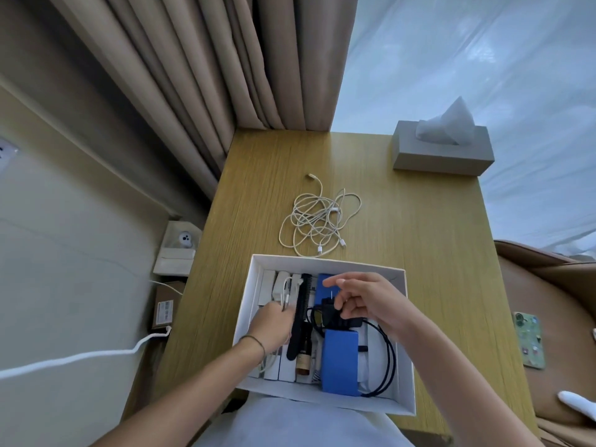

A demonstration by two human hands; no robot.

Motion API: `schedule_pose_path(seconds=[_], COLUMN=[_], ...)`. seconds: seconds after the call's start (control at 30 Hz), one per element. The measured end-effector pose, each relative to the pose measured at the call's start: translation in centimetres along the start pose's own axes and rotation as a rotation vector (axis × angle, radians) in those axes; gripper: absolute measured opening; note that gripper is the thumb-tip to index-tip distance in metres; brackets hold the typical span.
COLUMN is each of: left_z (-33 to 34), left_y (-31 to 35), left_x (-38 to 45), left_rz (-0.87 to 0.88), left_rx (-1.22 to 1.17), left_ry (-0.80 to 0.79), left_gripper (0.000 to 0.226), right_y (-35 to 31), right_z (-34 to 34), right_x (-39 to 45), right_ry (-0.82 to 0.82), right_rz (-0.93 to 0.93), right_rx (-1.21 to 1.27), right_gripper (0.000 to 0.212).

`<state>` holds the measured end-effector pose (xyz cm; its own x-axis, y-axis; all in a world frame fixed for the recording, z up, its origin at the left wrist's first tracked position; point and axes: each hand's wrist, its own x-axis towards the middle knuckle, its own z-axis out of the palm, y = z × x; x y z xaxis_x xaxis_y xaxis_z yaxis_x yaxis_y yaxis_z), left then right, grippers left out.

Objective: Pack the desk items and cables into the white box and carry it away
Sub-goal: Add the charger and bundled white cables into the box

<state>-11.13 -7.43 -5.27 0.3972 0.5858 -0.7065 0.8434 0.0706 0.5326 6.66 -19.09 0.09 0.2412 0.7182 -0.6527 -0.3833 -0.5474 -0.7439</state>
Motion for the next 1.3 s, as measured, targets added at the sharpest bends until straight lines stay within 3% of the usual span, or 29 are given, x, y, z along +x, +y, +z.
schedule_pose_path(seconds=[0.2,0.3,0.53,0.77,0.97,1.17,1.3], left_z=[2.3,2.4,0.2,-3.1,-6.3,-7.2,-7.2], left_y=[0.1,0.1,-0.5,3.0,8.9,11.6,10.1], left_x=[-1.4,-1.9,-2.5,-3.2,1.2,9.5,14.6], left_rz=[0.150,0.235,0.382,0.664,0.703,0.487,0.357], left_rx=[0.336,0.493,0.494,0.499,0.371,0.489,0.530], left_ry=[0.148,0.247,0.420,0.657,0.509,0.276,0.333], left_gripper=[0.017,0.027,0.055,0.034,0.016,0.014,0.009], right_y=[0.9,1.2,0.9,-2.9,-6.8,-7.7,-7.3], right_z=[0.7,0.9,0.4,-0.5,-1.9,-2.8,-2.6], right_x=[0.5,0.8,1.3,2.2,4.9,8.1,10.0], right_ry=[-0.002,-0.005,0.060,0.018,0.227,0.311,0.332], right_rz=[-0.020,-0.038,-0.136,-0.287,-0.287,-0.180,-0.136], right_rx=[0.040,0.044,-0.001,-0.097,-0.149,-0.220,-0.282], right_gripper=[0.029,0.029,0.026,0.025,0.028,0.025,0.024])
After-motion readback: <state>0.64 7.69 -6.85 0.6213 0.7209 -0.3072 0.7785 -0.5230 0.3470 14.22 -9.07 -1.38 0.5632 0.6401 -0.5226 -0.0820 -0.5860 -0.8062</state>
